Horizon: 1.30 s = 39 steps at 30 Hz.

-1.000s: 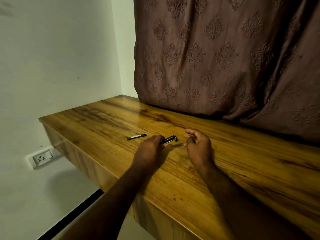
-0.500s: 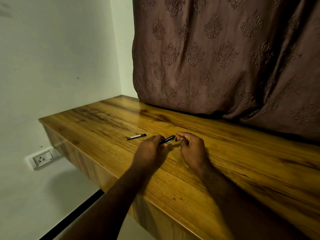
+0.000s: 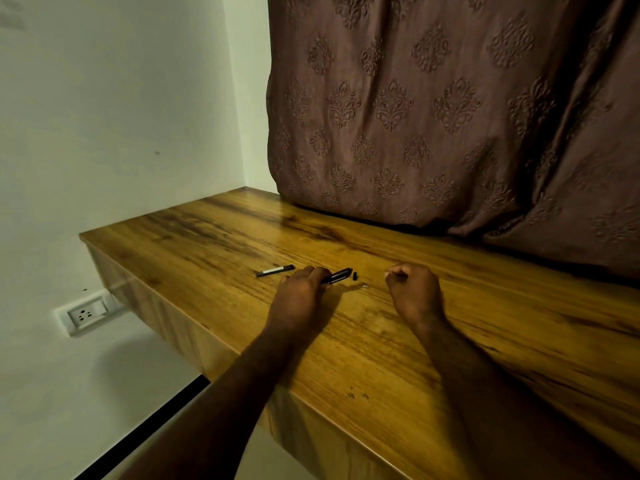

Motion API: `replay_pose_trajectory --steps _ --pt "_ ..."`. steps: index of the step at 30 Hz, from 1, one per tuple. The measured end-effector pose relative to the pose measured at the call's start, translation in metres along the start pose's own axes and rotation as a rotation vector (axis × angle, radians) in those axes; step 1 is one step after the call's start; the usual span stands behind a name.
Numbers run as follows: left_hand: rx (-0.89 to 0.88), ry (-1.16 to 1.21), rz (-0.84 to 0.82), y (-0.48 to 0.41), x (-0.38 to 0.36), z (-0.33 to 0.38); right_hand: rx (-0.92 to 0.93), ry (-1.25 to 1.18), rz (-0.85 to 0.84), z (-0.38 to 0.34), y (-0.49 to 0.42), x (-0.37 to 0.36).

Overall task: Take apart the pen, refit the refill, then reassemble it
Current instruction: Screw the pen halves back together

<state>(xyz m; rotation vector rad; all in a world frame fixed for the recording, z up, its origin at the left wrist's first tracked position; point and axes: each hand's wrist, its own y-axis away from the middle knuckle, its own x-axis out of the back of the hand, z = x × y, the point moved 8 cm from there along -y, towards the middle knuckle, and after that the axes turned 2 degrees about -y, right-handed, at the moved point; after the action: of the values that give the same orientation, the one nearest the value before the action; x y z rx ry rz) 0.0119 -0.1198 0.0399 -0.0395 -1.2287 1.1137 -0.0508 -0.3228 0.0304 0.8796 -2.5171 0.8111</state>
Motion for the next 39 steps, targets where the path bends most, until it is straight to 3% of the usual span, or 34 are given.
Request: replay_pose_trajectory --steps 7,17,24,31,33,39 --pt "-0.016 -0.048 -0.019 -0.003 -0.002 0.0 0.141 0.307 -0.276 -0.01 0.005 -0.035" --pt "-0.065 -0.106 -0.041 -0.002 -0.006 0.005 0.146 0.346 -0.256 -0.012 0.006 -0.035" --pt "-0.078 -0.096 0.009 -0.001 -0.004 0.005 0.148 0.208 -0.275 -0.01 0.004 -0.034" --pt "-0.078 -0.094 0.025 -0.002 -0.004 0.004 0.155 0.298 -0.279 -0.014 0.006 -0.038" --pt "-0.076 -0.098 0.017 -0.002 -0.005 0.003 0.135 0.192 -0.274 -0.013 0.005 -0.036" --pt "-0.084 -0.066 0.016 -0.001 -0.005 0.001 -0.058 -0.456 -0.211 -0.01 0.001 -0.022"
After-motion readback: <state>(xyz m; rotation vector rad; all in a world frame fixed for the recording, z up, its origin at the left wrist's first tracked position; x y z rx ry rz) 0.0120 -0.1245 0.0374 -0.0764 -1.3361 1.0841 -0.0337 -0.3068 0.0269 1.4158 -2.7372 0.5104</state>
